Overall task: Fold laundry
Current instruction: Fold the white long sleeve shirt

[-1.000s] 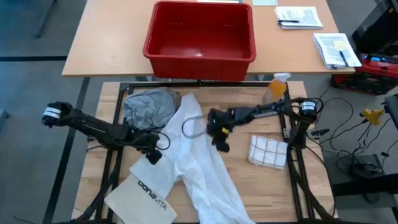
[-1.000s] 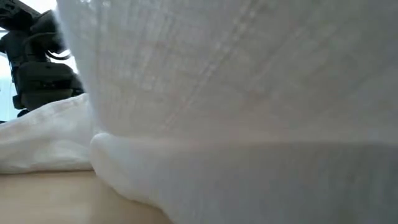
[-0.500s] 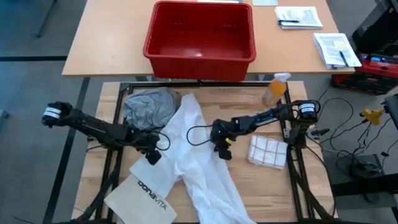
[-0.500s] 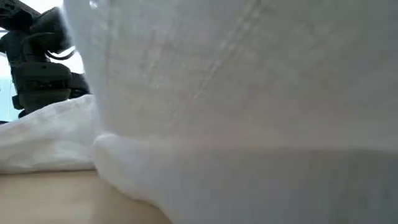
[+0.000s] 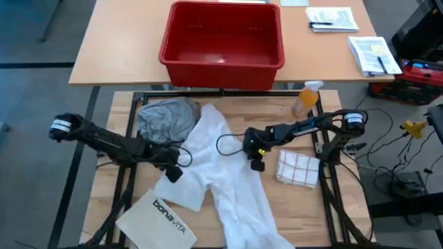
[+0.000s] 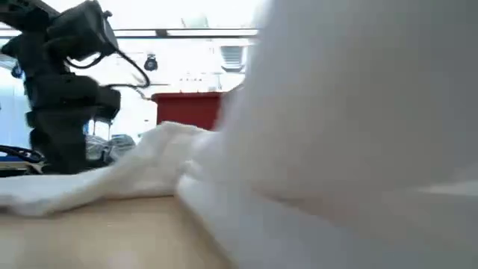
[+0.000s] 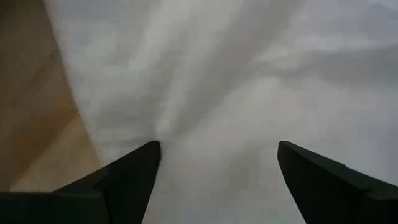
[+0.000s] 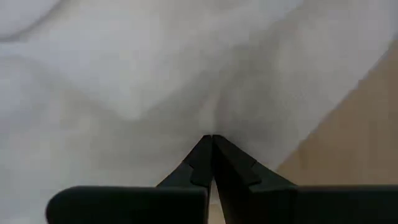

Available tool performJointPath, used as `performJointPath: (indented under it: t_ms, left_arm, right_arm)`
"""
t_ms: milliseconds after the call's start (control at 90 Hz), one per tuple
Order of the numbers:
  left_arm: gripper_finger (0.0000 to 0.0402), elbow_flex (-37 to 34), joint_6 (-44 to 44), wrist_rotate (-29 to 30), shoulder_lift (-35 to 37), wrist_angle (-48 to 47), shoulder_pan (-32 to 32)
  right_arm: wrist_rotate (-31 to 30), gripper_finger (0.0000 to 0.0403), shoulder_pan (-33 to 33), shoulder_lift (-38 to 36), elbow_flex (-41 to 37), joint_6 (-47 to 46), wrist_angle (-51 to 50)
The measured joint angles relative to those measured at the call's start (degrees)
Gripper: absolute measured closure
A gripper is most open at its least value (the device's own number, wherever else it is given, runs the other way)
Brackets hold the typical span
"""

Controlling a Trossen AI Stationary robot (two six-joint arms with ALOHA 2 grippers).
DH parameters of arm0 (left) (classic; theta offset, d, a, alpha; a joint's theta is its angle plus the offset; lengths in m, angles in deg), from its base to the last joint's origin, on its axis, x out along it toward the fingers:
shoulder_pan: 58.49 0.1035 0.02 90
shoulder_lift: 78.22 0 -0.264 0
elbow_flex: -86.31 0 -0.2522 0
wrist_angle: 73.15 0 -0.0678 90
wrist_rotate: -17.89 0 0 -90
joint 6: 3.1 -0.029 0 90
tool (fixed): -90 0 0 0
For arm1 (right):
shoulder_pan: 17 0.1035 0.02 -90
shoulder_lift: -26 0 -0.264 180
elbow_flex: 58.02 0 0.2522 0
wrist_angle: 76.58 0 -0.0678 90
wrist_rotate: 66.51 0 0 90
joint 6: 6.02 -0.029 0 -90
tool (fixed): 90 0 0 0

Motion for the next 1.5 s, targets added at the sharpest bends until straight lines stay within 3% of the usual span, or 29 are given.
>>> performJointPath:
  t_ms: [133, 467, 622, 744, 856, 967, 1144, 1289, 1500]
  left_arm:
    - [0.0090, 1.8, -1.3, 3.0, -0.9, -0.7, 1.3]
    - [0.0090, 11.6, -7.9, 6.9, -1.3, 1.6, 4.3]
    - [0.0090, 14.8, -22.5, 0.4, -4.6, 11.2, 3.9]
    - [0.0090, 15.2, -25.2, -1.7, -8.3, 15.1, 3.8]
    - [0.0090, 16.2, -25.4, -4.1, -11.9, 19.6, 2.8]
    - [0.0090, 17.2, -28.2, -7.8, -16.2, 23.2, 0.3]
    - [0.0090, 20.9, -33.4, -9.2, -22.5, 24.7, -5.7]
    - [0.0090, 22.7, -31.0, -4.0, -25.4, 25.7, -10.7]
    - [0.0090, 22.7, -20.4, 8.2, -25.5, 25.1, -15.9]
  right_arm:
    - [1.0, 0.0403, -3.0, -2.1, -0.9, 0.7, -1.0]
    - [12.1, 0.0403, -2.4, -10.9, -1.1, 5.3, -4.7]
    - [16.1, 0.0403, 3.3, -14.5, -0.9, 2.1, -4.6]
    - [16.0, 0.0402, 9.8, -14.8, -1.0, -4.3, -4.3]
    - [13.5, 0.0387, 15.7, -14.5, -1.1, -14.3, -3.0]
    - [10.5, 0.0343, 21.2, -14.5, -1.0, -26.0, 3.7]
    - [-3.1, 0.0244, 29.5, -12.1, -1.0, -42.6, 15.8]
    - [-13.1, 0.0211, 33.2, -6.1, -0.6, -51.1, 22.5]
    - [-14.4, 0.0236, 34.6, 3.7, 3.9, -54.5, 22.9]
